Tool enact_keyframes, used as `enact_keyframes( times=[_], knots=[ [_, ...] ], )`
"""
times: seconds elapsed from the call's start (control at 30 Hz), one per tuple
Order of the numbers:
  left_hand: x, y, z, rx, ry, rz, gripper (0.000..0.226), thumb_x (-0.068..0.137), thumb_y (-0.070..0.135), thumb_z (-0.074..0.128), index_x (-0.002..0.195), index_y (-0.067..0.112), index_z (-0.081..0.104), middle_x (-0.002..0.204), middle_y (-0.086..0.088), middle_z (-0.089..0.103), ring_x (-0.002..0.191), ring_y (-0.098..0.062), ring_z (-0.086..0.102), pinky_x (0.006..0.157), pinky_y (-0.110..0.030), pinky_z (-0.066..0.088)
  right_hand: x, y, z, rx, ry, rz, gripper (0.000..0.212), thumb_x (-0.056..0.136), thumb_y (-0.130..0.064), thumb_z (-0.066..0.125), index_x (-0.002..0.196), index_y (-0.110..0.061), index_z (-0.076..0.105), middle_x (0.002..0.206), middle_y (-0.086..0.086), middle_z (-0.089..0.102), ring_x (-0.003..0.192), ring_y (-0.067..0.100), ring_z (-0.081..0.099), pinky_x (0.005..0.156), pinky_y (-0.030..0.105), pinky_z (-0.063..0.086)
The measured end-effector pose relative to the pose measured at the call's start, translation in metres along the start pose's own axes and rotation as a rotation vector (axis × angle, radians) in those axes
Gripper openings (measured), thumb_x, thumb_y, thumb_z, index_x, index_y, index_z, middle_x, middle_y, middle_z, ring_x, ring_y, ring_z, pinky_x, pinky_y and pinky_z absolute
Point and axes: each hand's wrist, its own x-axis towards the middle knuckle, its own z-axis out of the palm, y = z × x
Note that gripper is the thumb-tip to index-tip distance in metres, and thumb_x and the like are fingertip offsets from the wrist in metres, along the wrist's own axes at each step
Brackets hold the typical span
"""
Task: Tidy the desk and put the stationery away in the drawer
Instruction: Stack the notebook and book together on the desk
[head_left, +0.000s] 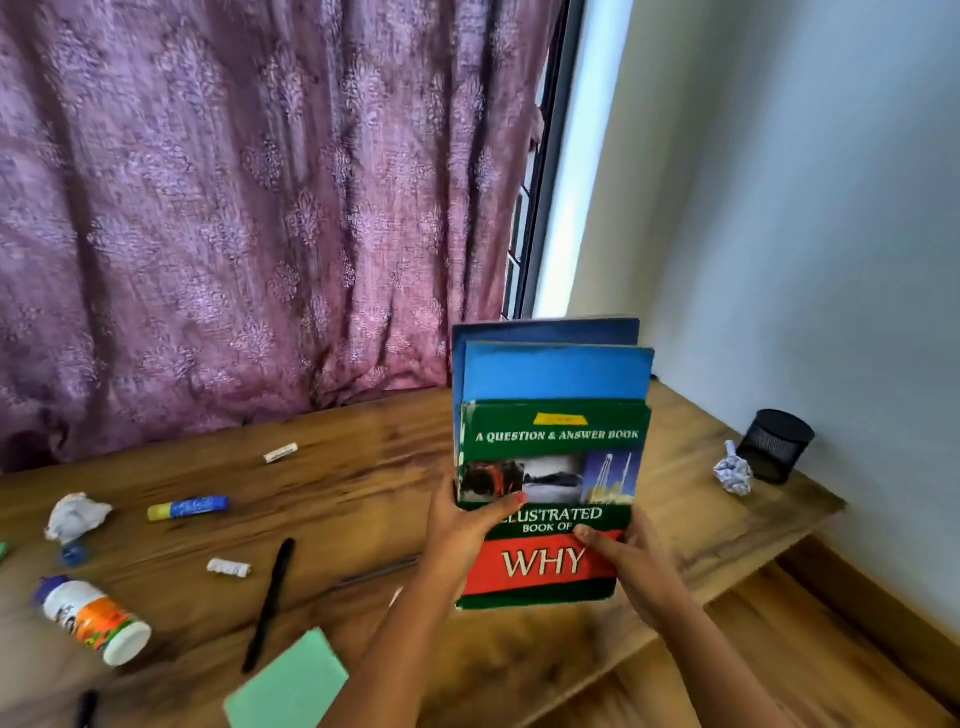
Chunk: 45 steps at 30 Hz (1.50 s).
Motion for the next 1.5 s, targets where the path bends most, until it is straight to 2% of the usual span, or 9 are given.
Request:
enact_keyframes(
  times=[0.2, 0.43, 0.63, 0.77, 0.93, 1.1, 1.2, 1.37, 1.5],
  knots=[
    [-0.039, -0.018, 0.026, 0.091, 0.073, 0.14, 0.071, 0.047, 0.033, 0.092, 0.109, 0.013, 0.063, 0.099, -0.006, 0.073, 0.093, -0.027, 0.069, 0.088, -0.051, 0.054, -0.028, 0.016, -0.032, 0.027, -0.023, 0.029, 0.035, 0.077, 0.008, 0.068, 0.105, -0.008, 0.053, 0.095, 0.013, 0.068, 0.07, 0.014, 0.072, 0.058, 0.024, 0.056],
    [-0.072, -0.021, 0.048, 0.082, 0.253, 0.21, 0.052, 0.06, 0.025, 0.086, 0.105, 0.026, 0.059, 0.1, -0.002, 0.071, 0.094, -0.024, 0.068, 0.084, -0.047, 0.055, -0.036, -0.007, -0.047, -0.085, -0.119, -0.055, 0.042, 0.079, -0.002, 0.072, 0.114, -0.01, 0.051, 0.097, 0.005, 0.068, 0.074, 0.012, 0.071, 0.059, 0.022, 0.055],
    [-0.092, -0.032, 0.048, 0.166, 0.236, 0.203, 0.039, 0.076, 0.023, 0.077, 0.109, 0.022, 0.056, 0.097, 0.001, 0.069, 0.081, -0.012, 0.067, 0.058, -0.017, 0.052, -0.05, 0.001, -0.053, -0.118, -0.174, -0.072, 0.032, 0.083, -0.005, 0.069, 0.108, -0.015, 0.052, 0.1, 0.008, 0.068, 0.08, 0.013, 0.071, 0.067, 0.026, 0.058],
    [-0.09, -0.036, 0.044, 0.239, 0.22, 0.197, 0.035, 0.081, 0.027, 0.072, 0.11, 0.027, 0.052, 0.101, 0.002, 0.067, 0.089, -0.015, 0.066, 0.072, -0.028, 0.054, -0.047, 0.007, -0.058, -0.206, -0.224, -0.044, 0.025, 0.087, -0.011, 0.065, 0.107, -0.017, 0.05, 0.105, 0.009, 0.066, 0.089, 0.014, 0.069, 0.075, 0.027, 0.058],
    [-0.084, -0.053, 0.036, 0.293, 0.171, 0.135, 0.043, 0.086, 0.032, 0.063, 0.123, 0.027, 0.041, 0.103, 0.007, 0.062, 0.083, -0.003, 0.062, 0.063, -0.018, 0.05, -0.041, 0.016, -0.061, -0.29, -0.219, -0.067, 0.033, 0.091, -0.013, 0.061, 0.119, -0.018, 0.046, 0.117, 0.011, 0.063, 0.106, 0.023, 0.063, 0.094, 0.043, 0.052],
    [-0.088, -0.07, 0.043, 0.309, 0.231, 0.198, 0.08, 0.068, 0.069, 0.064, 0.132, 0.028, 0.038, 0.114, 0.001, 0.061, 0.094, -0.012, 0.063, 0.073, -0.026, 0.053, -0.044, 0.015, -0.069, -0.356, -0.209, -0.13, 0.034, 0.091, -0.017, 0.061, 0.12, -0.022, 0.043, 0.112, -0.003, 0.061, 0.1, 0.009, 0.062, 0.086, 0.024, 0.053],
    [-0.092, -0.067, 0.056, 0.303, 0.253, 0.25, 0.051, 0.085, 0.034, 0.065, 0.129, 0.019, 0.041, 0.104, -0.001, 0.061, 0.085, -0.011, 0.064, 0.055, -0.013, 0.05, -0.046, 0.013, -0.082, -0.347, -0.182, -0.183, 0.032, 0.09, -0.018, 0.063, 0.117, -0.022, 0.048, 0.112, 0.001, 0.065, 0.101, 0.017, 0.065, 0.087, 0.036, 0.056],
    [-0.088, -0.059, 0.087, 0.343, 0.222, 0.283, 0.029, 0.088, 0.027, 0.064, 0.112, 0.023, 0.048, 0.094, -0.001, 0.067, 0.072, -0.011, 0.067, 0.051, -0.018, 0.052, -0.054, -0.005, -0.111, -0.3, -0.118, -0.22, 0.028, 0.092, -0.014, 0.059, 0.118, -0.014, 0.05, 0.107, 0.004, 0.066, 0.091, 0.015, 0.069, 0.076, 0.031, 0.058],
    [-0.091, -0.059, 0.128, 0.334, 0.205, 0.237, 0.031, 0.085, 0.035, 0.067, 0.109, 0.021, 0.053, 0.091, -0.004, 0.071, 0.071, -0.019, 0.071, 0.063, -0.039, 0.059, -0.062, -0.017, -0.146, -0.254, -0.025, -0.246, 0.019, 0.094, -0.015, 0.056, 0.112, -0.019, 0.051, 0.098, 0.002, 0.068, 0.08, 0.007, 0.07, 0.065, 0.022, 0.055]
  ],
)
